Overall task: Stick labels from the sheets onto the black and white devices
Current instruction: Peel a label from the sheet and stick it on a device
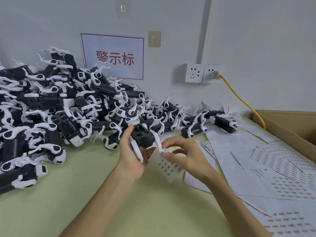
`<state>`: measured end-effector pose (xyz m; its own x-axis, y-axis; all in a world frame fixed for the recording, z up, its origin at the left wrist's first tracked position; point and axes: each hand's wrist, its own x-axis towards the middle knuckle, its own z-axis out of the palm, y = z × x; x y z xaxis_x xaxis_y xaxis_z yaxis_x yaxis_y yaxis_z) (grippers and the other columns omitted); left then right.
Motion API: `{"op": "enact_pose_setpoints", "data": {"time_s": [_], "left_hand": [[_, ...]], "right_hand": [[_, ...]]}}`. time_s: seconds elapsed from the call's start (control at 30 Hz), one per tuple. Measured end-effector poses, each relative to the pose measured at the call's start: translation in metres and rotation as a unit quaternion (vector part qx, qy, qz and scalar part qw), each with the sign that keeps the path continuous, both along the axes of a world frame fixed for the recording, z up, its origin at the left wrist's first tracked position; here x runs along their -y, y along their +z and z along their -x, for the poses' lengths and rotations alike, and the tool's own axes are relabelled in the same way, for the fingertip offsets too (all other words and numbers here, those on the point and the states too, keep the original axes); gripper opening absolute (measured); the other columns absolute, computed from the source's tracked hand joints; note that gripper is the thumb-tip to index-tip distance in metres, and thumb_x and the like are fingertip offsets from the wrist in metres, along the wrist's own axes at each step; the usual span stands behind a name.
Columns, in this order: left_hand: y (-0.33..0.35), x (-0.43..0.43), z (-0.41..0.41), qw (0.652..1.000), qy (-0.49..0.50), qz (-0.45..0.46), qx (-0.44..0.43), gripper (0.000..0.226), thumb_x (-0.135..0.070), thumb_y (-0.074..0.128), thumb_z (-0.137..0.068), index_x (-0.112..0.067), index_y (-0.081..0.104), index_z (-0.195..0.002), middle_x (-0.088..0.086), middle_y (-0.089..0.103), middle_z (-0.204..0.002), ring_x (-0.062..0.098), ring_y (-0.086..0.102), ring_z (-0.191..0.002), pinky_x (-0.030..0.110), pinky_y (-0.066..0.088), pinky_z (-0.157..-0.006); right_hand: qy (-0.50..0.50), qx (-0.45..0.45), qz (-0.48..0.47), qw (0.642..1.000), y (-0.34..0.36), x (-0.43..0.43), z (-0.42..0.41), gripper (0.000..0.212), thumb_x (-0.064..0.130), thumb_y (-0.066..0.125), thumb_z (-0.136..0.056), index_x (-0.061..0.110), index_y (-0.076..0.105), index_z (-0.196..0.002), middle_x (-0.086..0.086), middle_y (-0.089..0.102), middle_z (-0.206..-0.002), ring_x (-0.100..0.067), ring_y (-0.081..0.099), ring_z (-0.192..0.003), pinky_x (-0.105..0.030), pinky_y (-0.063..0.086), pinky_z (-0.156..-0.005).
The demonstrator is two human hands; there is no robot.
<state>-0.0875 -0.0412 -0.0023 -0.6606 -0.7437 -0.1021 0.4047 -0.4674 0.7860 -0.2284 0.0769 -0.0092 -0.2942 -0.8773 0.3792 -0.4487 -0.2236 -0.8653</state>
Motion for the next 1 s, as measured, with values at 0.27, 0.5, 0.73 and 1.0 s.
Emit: {"op": "enact_pose_setpoints", "data": {"time_s": [0.27, 0.5, 0.73, 1.0], "left_hand": [[-0.005, 0.006, -0.001, 1.000, 0.000, 0.005, -0.025, 0.079, -0.071, 0.044, -0.090, -0.002, 0.081, -0.091, 0.020, 0.076, -0.108, 0.034, 0.074, -0.097, 0.043, 0.053, -0.089], [-0.007, 0.007, -0.002, 1.000, 0.003, 0.012, -0.023, 0.080, -0.072, 0.045, -0.090, -0.001, 0.081, -0.099, 0.020, 0.075, -0.113, 0.035, 0.073, -0.097, 0.045, 0.051, -0.092], [-0.009, 0.006, 0.001, 0.998, -0.013, 0.067, -0.009, 0.079, -0.074, 0.035, -0.092, -0.011, 0.083, -0.089, 0.016, 0.078, -0.101, 0.031, 0.075, -0.088, 0.041, 0.053, -0.084], [-0.009, 0.004, 0.001, 0.996, -0.004, 0.092, -0.019, 0.077, -0.072, 0.038, -0.092, -0.010, 0.083, -0.089, 0.016, 0.077, -0.106, 0.032, 0.073, -0.099, 0.042, 0.053, -0.088]], "right_hand": [[-0.057, -0.075, 0.024, 0.995, -0.007, 0.003, -0.010, 0.033, 0.017, 0.084, -0.082, 0.020, 0.072, -0.112, 0.013, 0.073, -0.106, -0.009, 0.068, -0.103, -0.032, 0.052, -0.096], [-0.085, -0.048, 0.045, 0.994, -0.004, 0.003, -0.013, 0.017, 0.018, 0.078, -0.089, 0.019, 0.076, -0.106, 0.012, 0.075, -0.105, -0.009, 0.068, -0.102, -0.032, 0.053, -0.093], [-0.088, -0.109, 0.104, 0.985, -0.002, 0.000, -0.010, 0.016, 0.020, 0.074, -0.079, 0.017, 0.078, -0.095, 0.013, 0.070, -0.095, -0.015, 0.064, -0.094, -0.024, 0.048, -0.078], [-0.113, -0.090, 0.102, 0.984, -0.003, 0.001, -0.012, 0.007, 0.021, 0.077, -0.082, 0.026, 0.078, -0.086, 0.016, 0.069, -0.086, -0.014, 0.065, -0.079, -0.026, 0.051, -0.069]]}}
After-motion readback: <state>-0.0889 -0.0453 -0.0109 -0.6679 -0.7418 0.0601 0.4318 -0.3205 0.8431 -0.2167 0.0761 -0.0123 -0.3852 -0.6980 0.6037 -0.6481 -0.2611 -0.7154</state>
